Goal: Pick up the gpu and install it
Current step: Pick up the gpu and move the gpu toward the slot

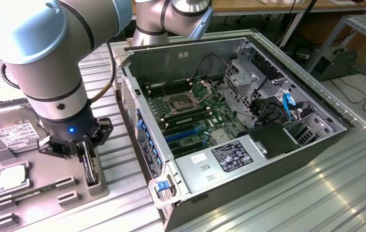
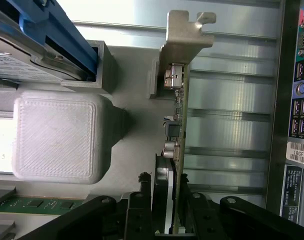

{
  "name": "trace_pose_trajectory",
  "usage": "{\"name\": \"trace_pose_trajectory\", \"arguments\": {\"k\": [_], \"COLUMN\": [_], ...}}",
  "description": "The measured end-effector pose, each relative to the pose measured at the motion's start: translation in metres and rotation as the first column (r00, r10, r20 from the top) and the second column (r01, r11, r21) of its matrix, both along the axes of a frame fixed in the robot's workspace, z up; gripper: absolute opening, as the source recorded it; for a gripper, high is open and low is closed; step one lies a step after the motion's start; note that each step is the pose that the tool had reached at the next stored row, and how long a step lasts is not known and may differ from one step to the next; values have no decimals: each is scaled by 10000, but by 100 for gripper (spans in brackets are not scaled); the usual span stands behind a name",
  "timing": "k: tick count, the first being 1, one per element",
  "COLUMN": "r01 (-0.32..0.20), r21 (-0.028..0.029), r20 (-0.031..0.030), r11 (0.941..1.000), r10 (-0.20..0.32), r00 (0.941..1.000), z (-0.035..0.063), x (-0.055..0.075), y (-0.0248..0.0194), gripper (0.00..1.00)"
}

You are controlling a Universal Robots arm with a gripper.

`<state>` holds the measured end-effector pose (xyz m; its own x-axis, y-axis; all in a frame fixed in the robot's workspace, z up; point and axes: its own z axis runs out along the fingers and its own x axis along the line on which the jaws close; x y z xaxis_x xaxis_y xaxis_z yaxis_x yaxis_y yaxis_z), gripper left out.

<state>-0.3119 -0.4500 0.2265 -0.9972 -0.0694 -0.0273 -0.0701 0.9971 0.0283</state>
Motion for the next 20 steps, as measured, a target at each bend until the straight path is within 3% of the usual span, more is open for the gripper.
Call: {"name": "trace_pose_trajectory", "arguments": {"k": [1,16,20], "r01": [0,0,0], "r21": [-1,1,3], "r20": [0,-1,0], "r11": [10000,10000,10000], "r10": [0,0,0], "r00": [10000,10000,10000], "z": [0,2,117], "x": [0,-1,-1], "y": [0,0,0], "gripper": [29,29,29]}}
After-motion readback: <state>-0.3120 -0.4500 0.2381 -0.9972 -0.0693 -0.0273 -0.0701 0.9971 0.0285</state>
